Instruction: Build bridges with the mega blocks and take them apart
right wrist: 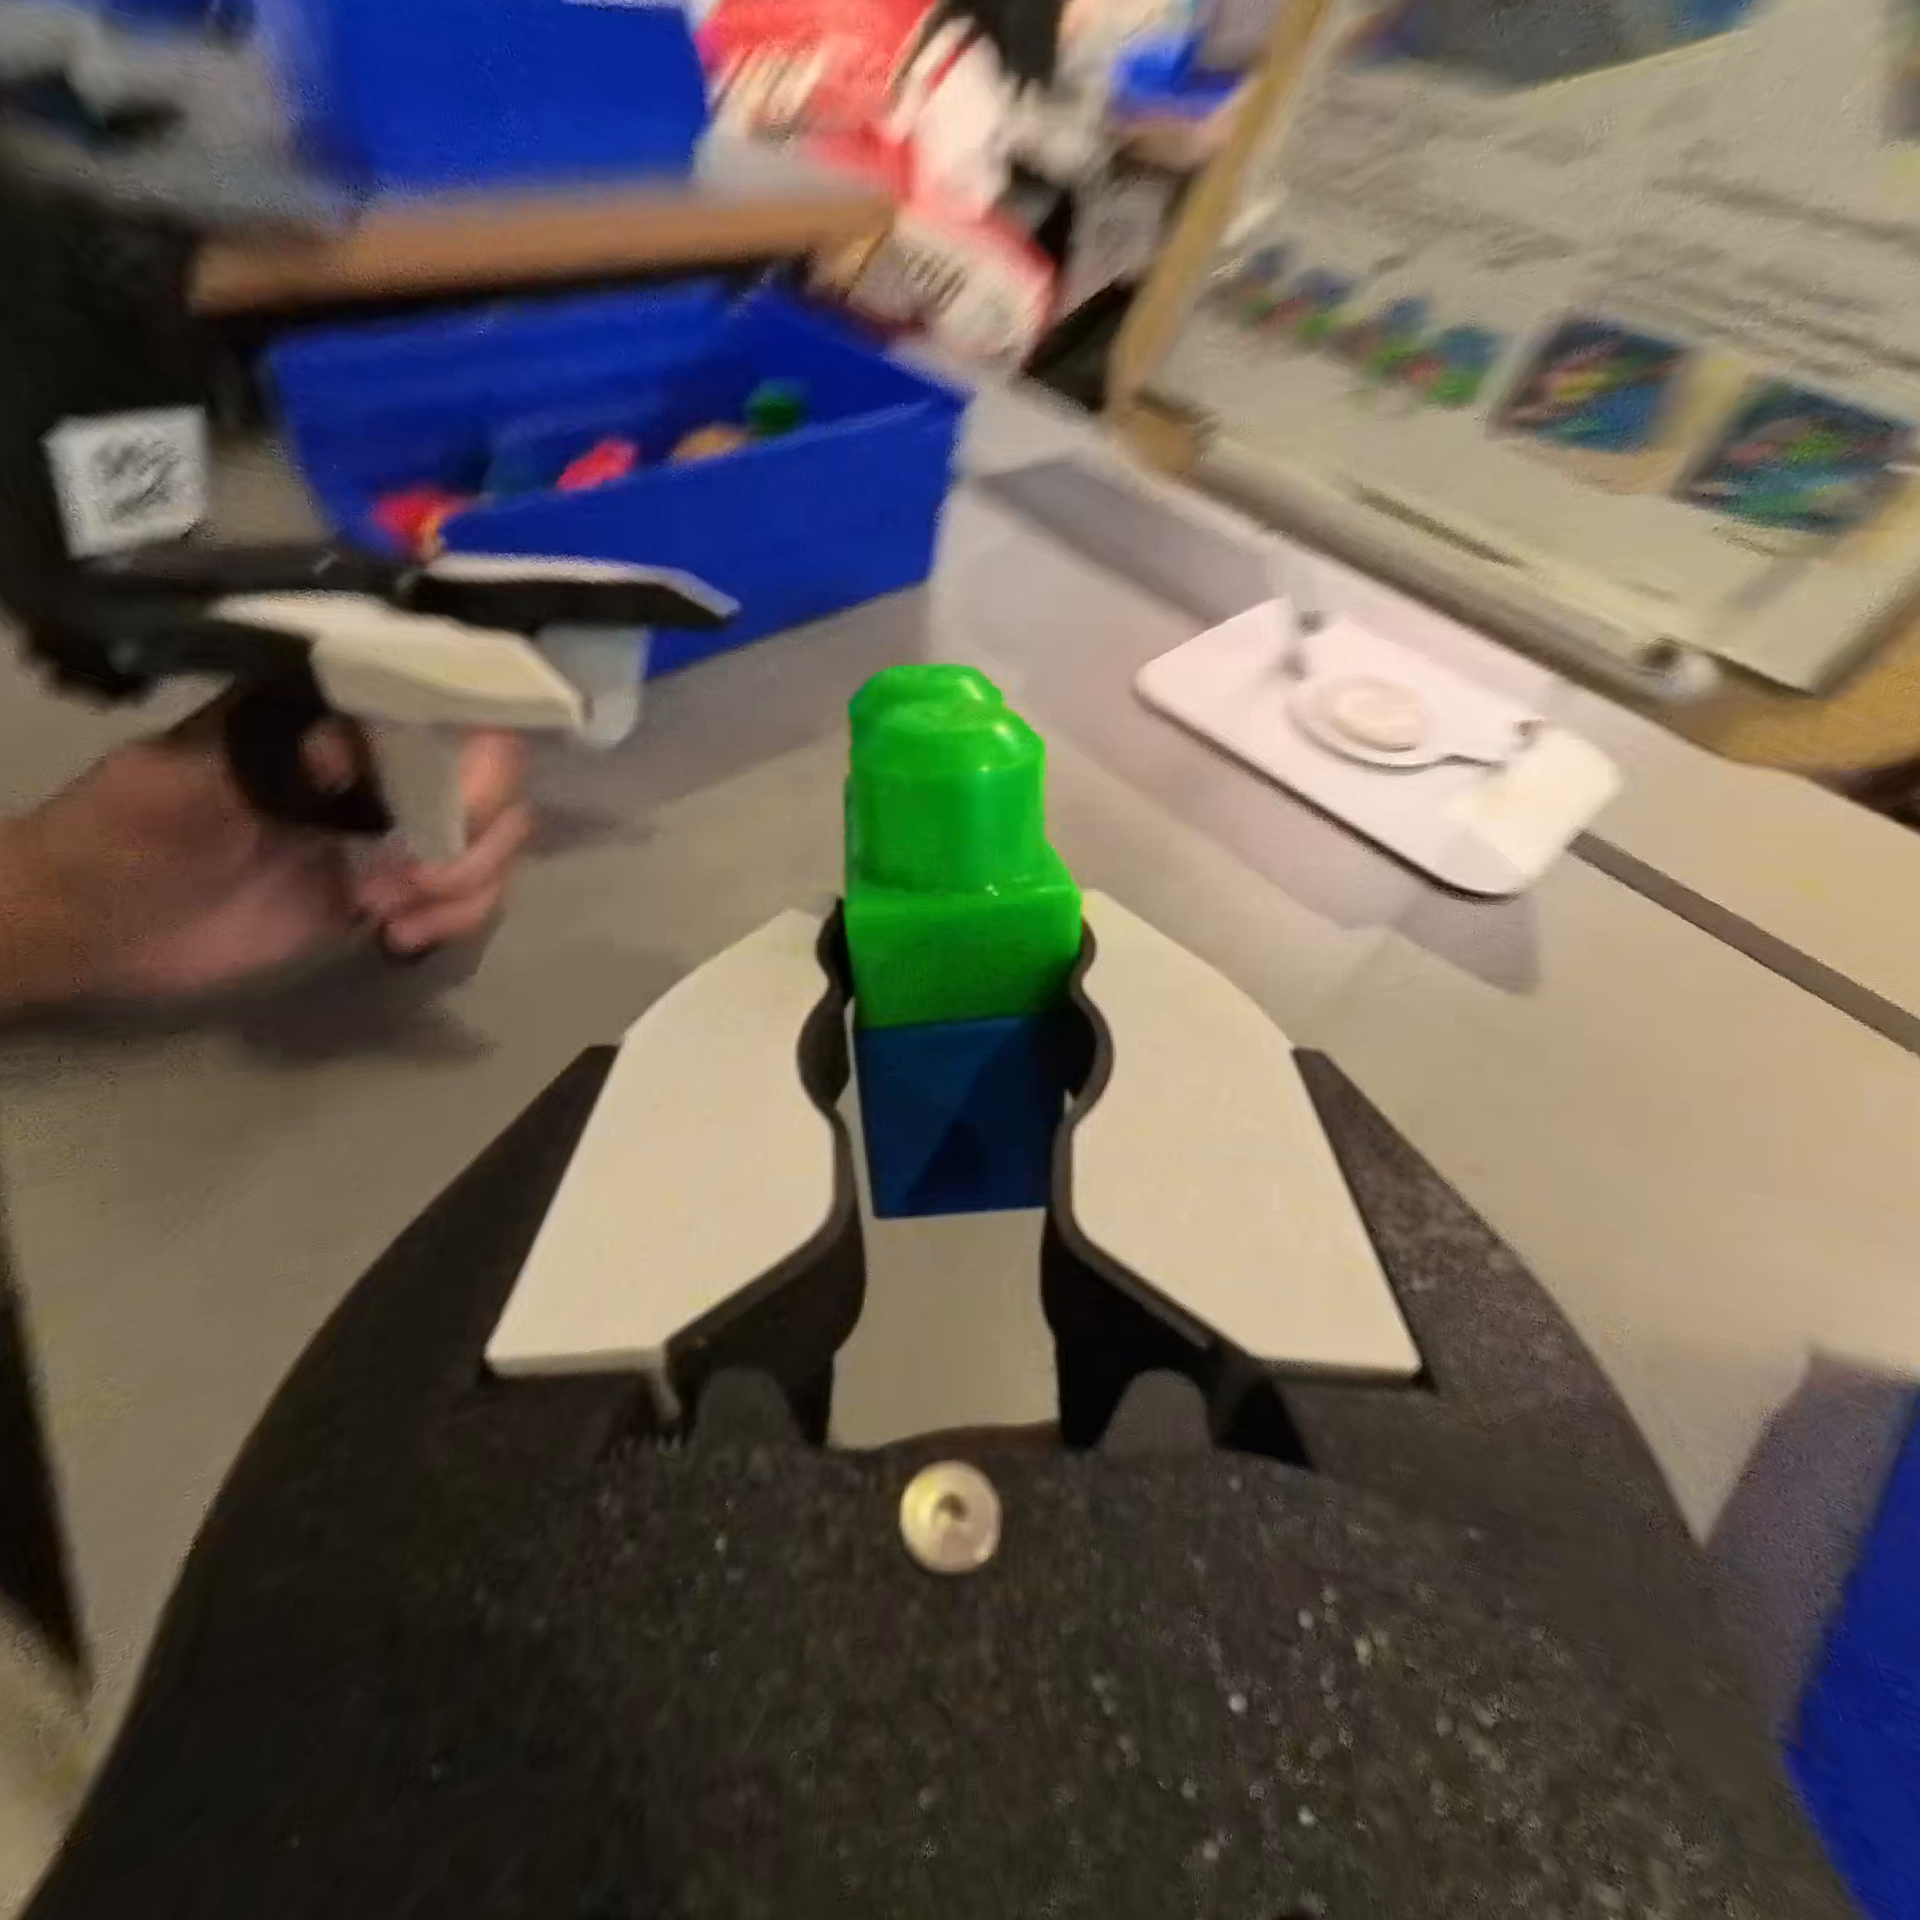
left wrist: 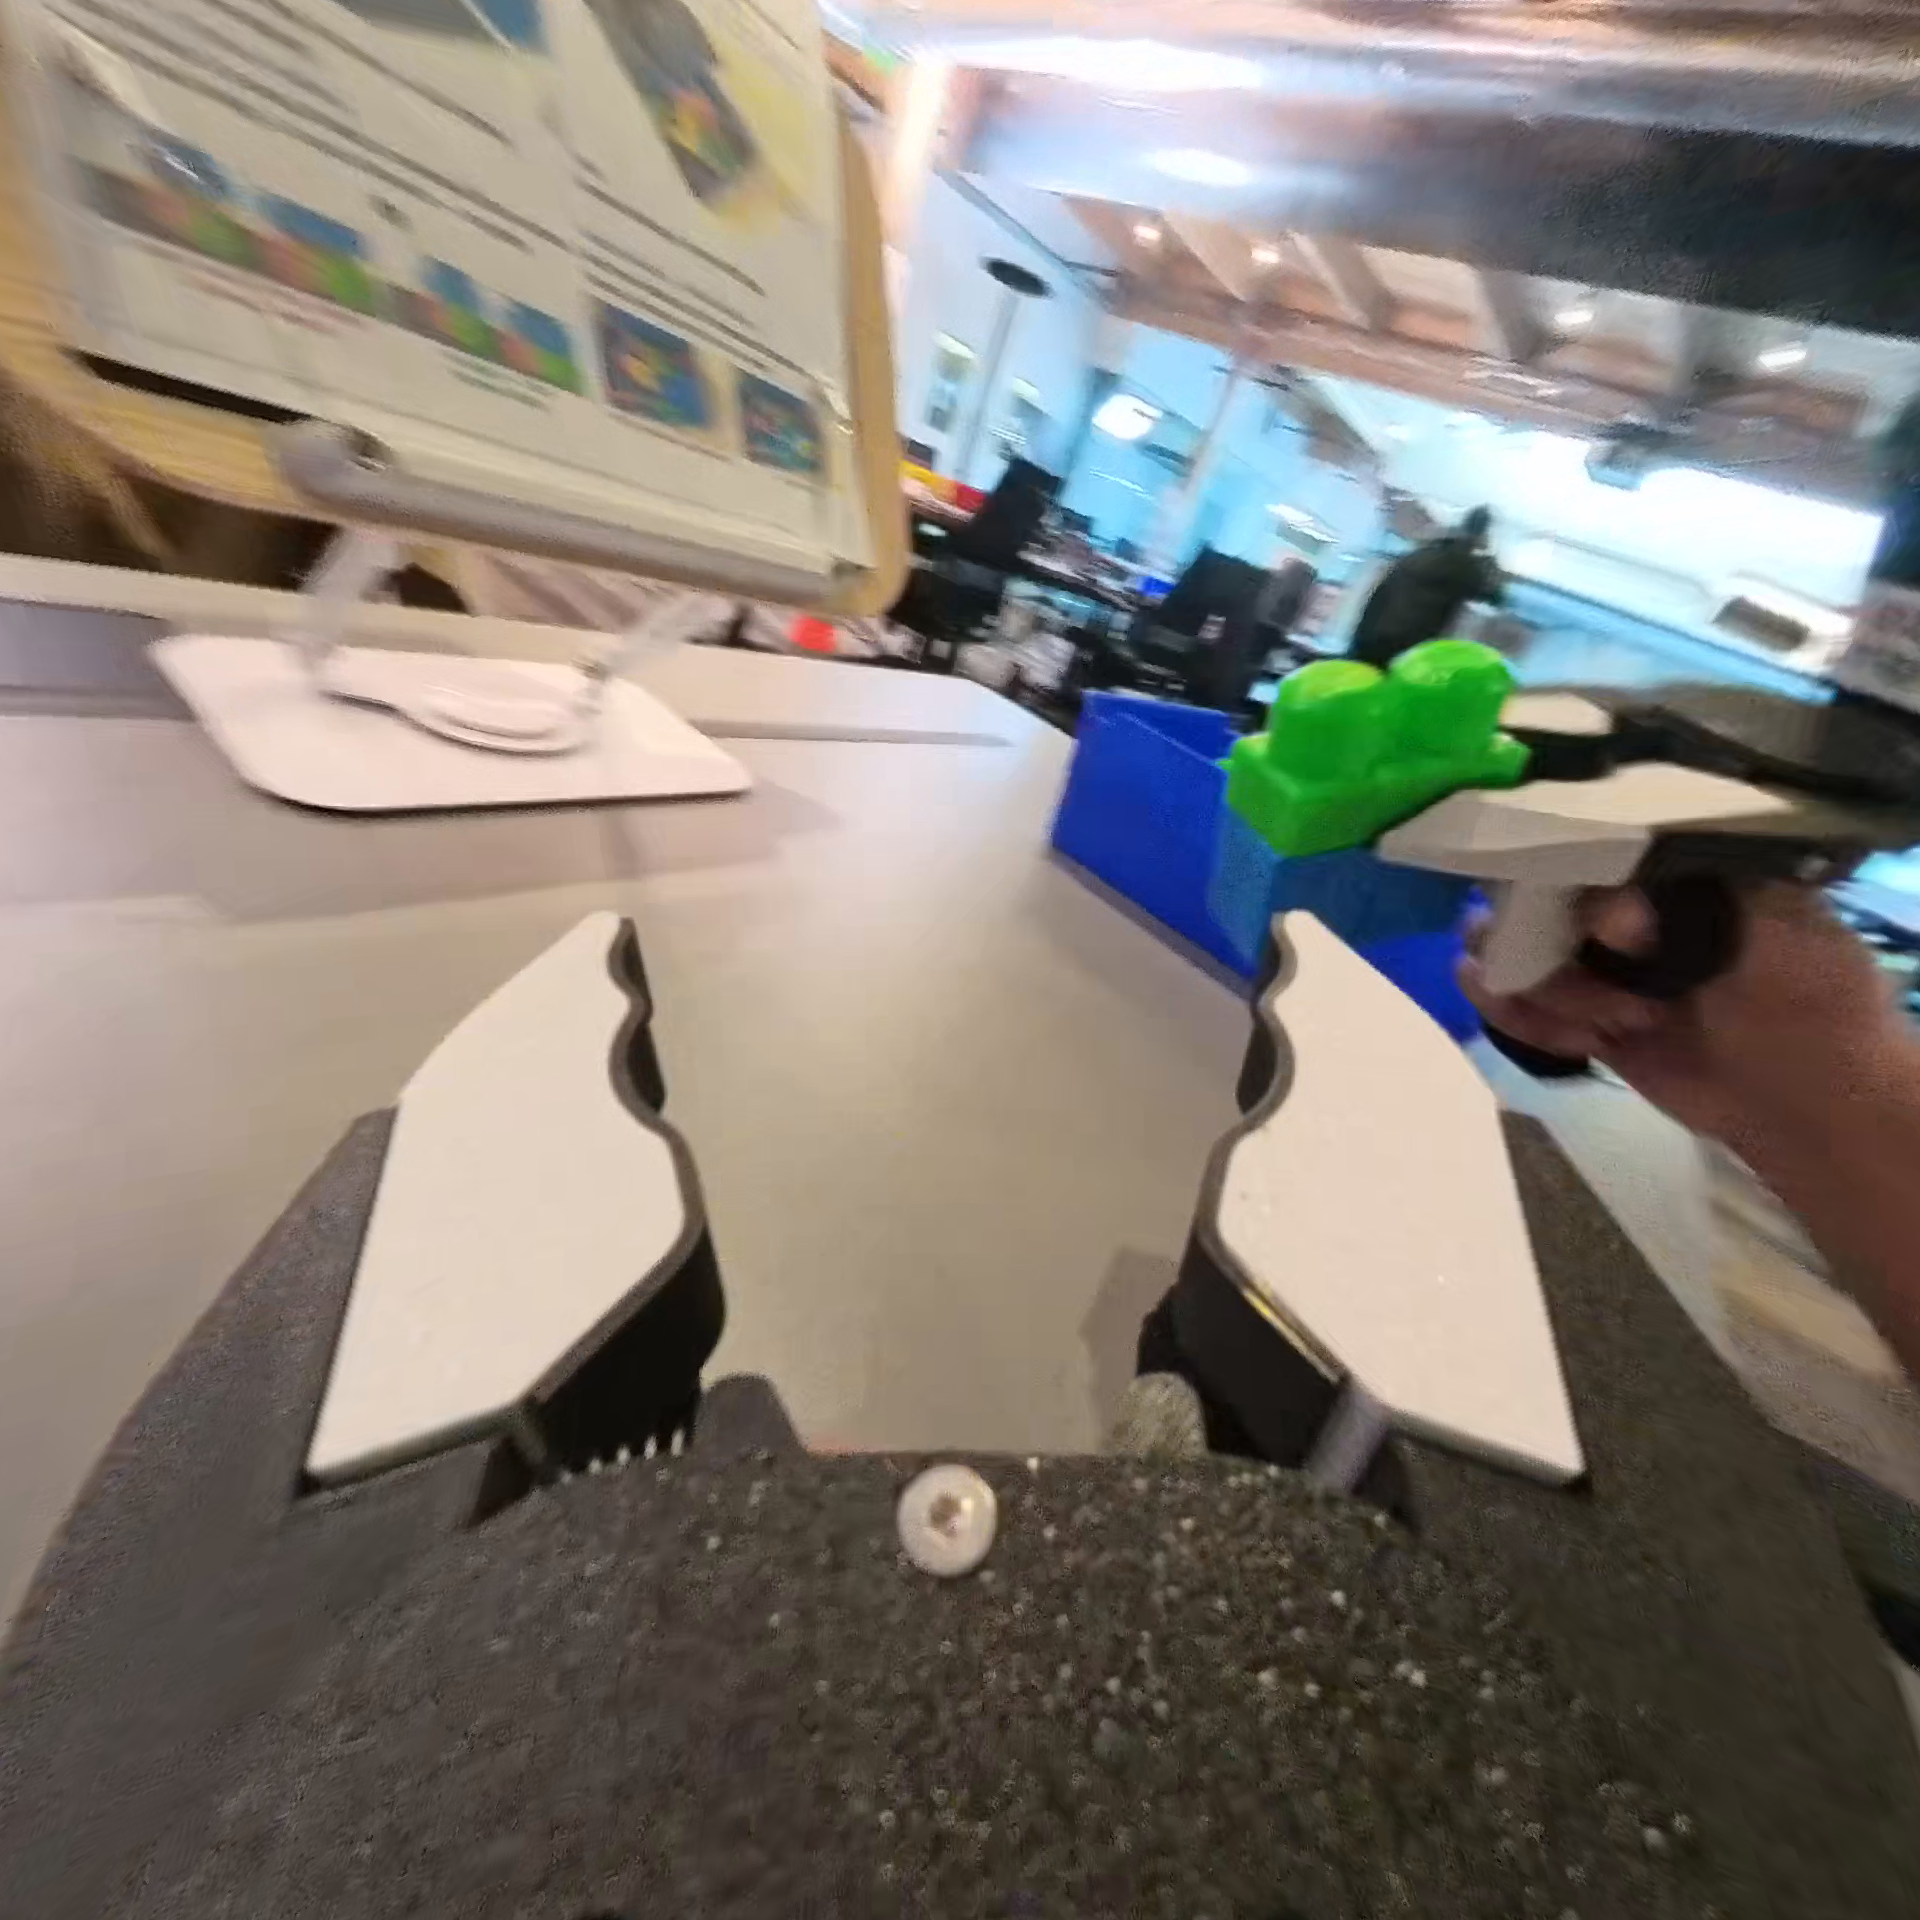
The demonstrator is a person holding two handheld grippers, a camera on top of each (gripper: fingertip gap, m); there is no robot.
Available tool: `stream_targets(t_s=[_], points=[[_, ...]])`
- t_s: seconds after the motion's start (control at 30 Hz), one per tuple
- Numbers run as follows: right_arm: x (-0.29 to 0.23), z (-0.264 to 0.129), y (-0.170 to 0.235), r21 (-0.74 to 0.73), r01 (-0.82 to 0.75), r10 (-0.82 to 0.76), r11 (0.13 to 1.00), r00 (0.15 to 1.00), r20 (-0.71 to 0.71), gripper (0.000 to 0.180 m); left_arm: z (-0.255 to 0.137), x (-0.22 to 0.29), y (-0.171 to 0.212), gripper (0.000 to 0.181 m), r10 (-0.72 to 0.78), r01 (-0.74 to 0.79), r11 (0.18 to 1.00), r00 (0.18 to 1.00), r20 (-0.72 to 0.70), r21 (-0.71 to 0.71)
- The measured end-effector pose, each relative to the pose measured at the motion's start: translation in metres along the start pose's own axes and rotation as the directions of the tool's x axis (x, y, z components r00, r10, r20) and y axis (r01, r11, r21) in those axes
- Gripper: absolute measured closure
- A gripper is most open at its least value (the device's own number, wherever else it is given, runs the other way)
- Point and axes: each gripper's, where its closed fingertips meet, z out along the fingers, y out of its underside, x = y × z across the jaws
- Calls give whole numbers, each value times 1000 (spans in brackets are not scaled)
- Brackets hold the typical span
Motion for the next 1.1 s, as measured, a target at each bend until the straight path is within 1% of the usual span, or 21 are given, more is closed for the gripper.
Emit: stream_targets(t_s=[0.07,0.13,0.2,0.27,0.33,0.37,0.4,0.43,0.47,0.5,0.53,0.57,0.67,0.77,0.83,0.93,1.1], points=[[8,-12,10,133,-36,50,990,994,-102,143,0,1,0,71,74,-74,997,996,48,-8],[19,-27,16,178,-14,52,984,977,-209,143,3,6,2,71,142,-141,990,988,59,-17],[37,-55,7,259,30,59,965,942,-331,143,4,11,5,71,173,-172,985,984,46,-33],[70,-96,-11,314,96,66,945,881,-468,143,5,14,6,72,179,-178,983,983,36,-36],[118,-139,-24,334,104,115,937,812,-573,143,7,17,7,73,163,-162,986,986,18,-37],[146,-153,-22,310,64,141,949,792,-594,143,8,18,8,74,150,-150,988,989,8,-41],[176,-159,-11,251,-4,161,968,777,-609,143,10,19,10,74,139,-139,989,990,2,-48],[205,-158,7,183,-83,180,980,765,-618,143,11,19,11,75,134,-134,989,991,-2,-55],[228,-149,28,126,-169,210,978,778,-591,143,12,20,12,75,134,-134,989,991,-6,-61],[245,-134,50,71,-247,244,966,800,-549,143,13,22,13,76,136,-137,989,991,-13,-65],[261,-122,72,15,-307,266,952,799,-539,143,14,23,14,76,141,-142,988,990,-18,-68],[274,-112,89,-32,-333,263,942,797,-544,143,15,24,14,77,149,-150,986,989,-22,-72],[293,-83,118,-119,-344,223,931,796,-562,142,15,26,17,78,180,-182,980,983,-26,-86],[297,-57,139,-195,-370,202,908,796,-571,142,15,28,19,80,196,-198,976,980,-35,-91],[301,-50,146,-204,-371,185,906,780,-597,142,14,27,22,80,200,-202,974,979,-35,-105],[303,-49,146,-186,-394,206,900,760,-616,142,12,24,23,81,184,-186,976,982,-29,-112],[289,-58,156,-263,-460,215,848,752,-623,143,9,18,24,81,119,-122,985,992,-32,-121]])
